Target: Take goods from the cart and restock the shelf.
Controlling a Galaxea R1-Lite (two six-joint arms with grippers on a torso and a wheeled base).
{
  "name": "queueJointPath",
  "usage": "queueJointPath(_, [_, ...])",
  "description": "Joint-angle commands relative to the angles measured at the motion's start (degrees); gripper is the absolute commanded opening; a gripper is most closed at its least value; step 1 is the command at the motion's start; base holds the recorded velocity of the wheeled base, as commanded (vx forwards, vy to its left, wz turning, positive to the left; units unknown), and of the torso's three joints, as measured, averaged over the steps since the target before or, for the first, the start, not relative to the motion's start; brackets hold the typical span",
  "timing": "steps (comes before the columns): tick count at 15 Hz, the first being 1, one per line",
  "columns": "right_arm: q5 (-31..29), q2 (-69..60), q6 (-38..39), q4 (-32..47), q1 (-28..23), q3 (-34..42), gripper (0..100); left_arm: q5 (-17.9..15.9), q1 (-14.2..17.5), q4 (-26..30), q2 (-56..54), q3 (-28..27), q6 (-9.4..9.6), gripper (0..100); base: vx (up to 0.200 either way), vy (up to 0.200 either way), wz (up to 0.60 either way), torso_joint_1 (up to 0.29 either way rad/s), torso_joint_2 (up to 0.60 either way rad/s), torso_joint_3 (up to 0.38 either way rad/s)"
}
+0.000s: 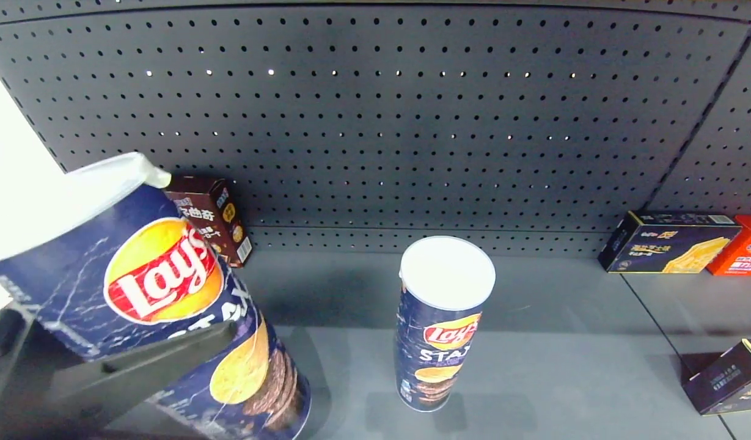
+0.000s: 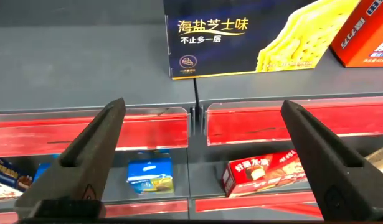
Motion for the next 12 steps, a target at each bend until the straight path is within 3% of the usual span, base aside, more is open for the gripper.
queueJointPath(1, [0.01, 0.3, 0.0, -0.01, 0.01, 0.0, 100, 0.01, 1.12, -0.2, 7.79, -3.64, 3.5, 0, 0.0, 0.0, 0.0, 0.0, 0.0, 0.0])
queueJointPath(3, [0.01, 0.3, 0.0, -0.01, 0.01, 0.0, 100, 0.01, 1.56, 0.06, 10.87, -4.43, 7.9, 0, 0.0, 0.0, 0.0, 0.0, 0.0, 0.0])
queueJointPath(6, [0.01, 0.3, 0.0, -0.01, 0.01, 0.0, 100, -0.08, 1.21, -0.29, 15.97, -5.84, 8.42, 0, 0.0, 0.0, 0.0, 0.0, 0.0, 0.0])
queueJointPath(9, [0.01, 0.3, 0.0, -0.01, 0.01, 0.0, 100, 0.1, 1.65, -0.47, 20.8, -11.46, 8.51, 0, 0.0, 0.0, 0.0, 0.0, 0.0, 0.0])
queueJointPath(12, [0.01, 0.3, 0.0, -0.01, 0.01, 0.0, 100, 0.01, 2.18, -4.16, 27.66, -15.42, 8.51, 0, 0.0, 0.0, 0.0, 0.0, 0.0, 0.0])
